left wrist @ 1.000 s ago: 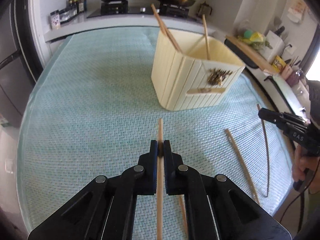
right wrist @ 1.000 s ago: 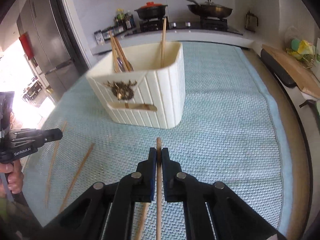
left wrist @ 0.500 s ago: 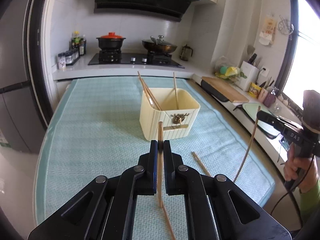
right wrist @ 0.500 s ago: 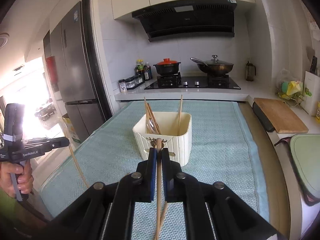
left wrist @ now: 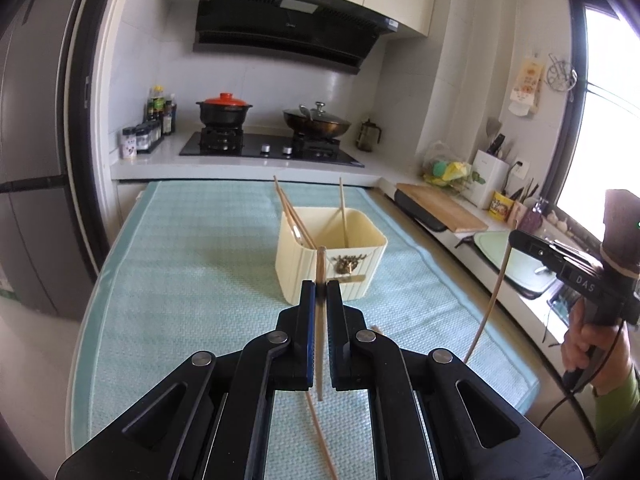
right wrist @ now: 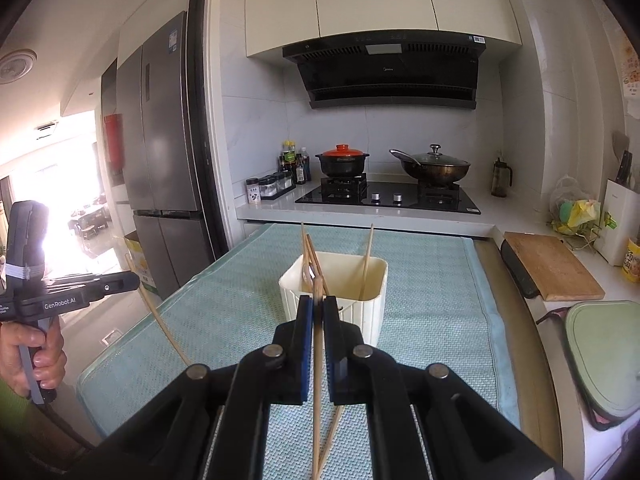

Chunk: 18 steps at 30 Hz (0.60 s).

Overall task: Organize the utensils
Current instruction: 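Carry both held chopsticks up toward the holder, then lower both held chopsticks into the holder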

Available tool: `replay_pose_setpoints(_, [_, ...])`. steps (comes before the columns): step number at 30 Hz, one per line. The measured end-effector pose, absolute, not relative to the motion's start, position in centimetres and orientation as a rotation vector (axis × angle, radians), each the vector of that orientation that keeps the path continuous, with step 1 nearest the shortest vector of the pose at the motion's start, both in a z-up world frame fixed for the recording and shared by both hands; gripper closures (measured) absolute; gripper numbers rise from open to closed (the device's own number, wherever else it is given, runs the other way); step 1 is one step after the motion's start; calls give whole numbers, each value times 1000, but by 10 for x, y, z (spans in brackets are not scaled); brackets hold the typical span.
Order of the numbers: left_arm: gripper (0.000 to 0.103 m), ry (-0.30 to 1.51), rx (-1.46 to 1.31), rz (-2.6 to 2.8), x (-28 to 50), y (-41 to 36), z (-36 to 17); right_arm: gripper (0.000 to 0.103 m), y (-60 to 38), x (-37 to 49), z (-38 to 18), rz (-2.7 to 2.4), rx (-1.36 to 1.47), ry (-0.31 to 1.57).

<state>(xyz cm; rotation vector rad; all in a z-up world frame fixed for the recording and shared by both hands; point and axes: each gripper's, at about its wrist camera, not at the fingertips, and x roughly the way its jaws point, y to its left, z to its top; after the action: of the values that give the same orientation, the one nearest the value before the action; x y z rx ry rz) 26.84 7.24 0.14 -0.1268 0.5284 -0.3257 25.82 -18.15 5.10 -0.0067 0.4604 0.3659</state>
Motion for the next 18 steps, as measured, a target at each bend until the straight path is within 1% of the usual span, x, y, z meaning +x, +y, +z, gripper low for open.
replay_pose_setpoints(18, [100, 468, -154, -348, 269, 72, 27, 98, -186, 261, 67, 350, 12, 401])
